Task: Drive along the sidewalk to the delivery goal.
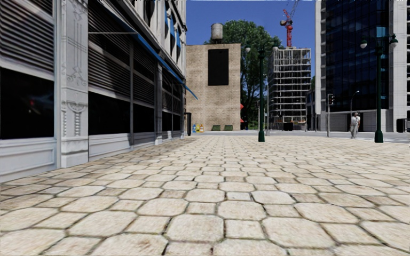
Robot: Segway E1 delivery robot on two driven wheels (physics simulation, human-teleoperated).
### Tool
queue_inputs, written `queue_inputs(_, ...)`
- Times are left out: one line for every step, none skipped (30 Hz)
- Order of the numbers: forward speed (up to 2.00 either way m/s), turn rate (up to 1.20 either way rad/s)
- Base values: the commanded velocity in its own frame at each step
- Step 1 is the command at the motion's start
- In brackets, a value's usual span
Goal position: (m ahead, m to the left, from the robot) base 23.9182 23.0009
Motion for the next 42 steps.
queue_inputs(2.00,-0.30)
queue_inputs(2.00,0.00)
queue_inputs(2.00,0.00)
queue_inputs(2.00,0.00)
queue_inputs(2.00,0.00)
queue_inputs(2.00,0.00)
queue_inputs(2.00,0.00)
queue_inputs(2.00,0.00)
queue_inputs(2.00,0.00)
queue_inputs(2.00,0.00)
queue_inputs(2.00,0.00)
queue_inputs(2.00,0.00)
queue_inputs(2.00,0.00)
queue_inputs(2.00,0.00)
queue_inputs(2.00,0.00)
queue_inputs(2.00,0.00)
queue_inputs(2.00,0.00)
queue_inputs(2.00,0.00)
queue_inputs(2.00,0.00)
queue_inputs(2.00,0.00)
queue_inputs(2.00,0.00)
queue_inputs(2.00,0.00)
queue_inputs(2.00,0.00)
queue_inputs(2.00,0.00)
queue_inputs(2.00,0.00)
queue_inputs(2.00,0.00)
queue_inputs(2.00,0.00)
queue_inputs(2.00,0.00)
queue_inputs(2.00,0.00)
queue_inputs(2.00,0.00)
queue_inputs(2.00,0.00)
queue_inputs(2.00,0.00)
queue_inputs(2.00,0.00)
queue_inputs(2.00,0.00)
queue_inputs(2.00,0.00)
queue_inputs(2.00,0.00)
queue_inputs(2.00,0.00)
queue_inputs(2.00,0.00)
queue_inputs(2.00,0.00)
queue_inputs(2.00,0.00)
queue_inputs(2.00,0.00)
queue_inputs(2.00,0.00)
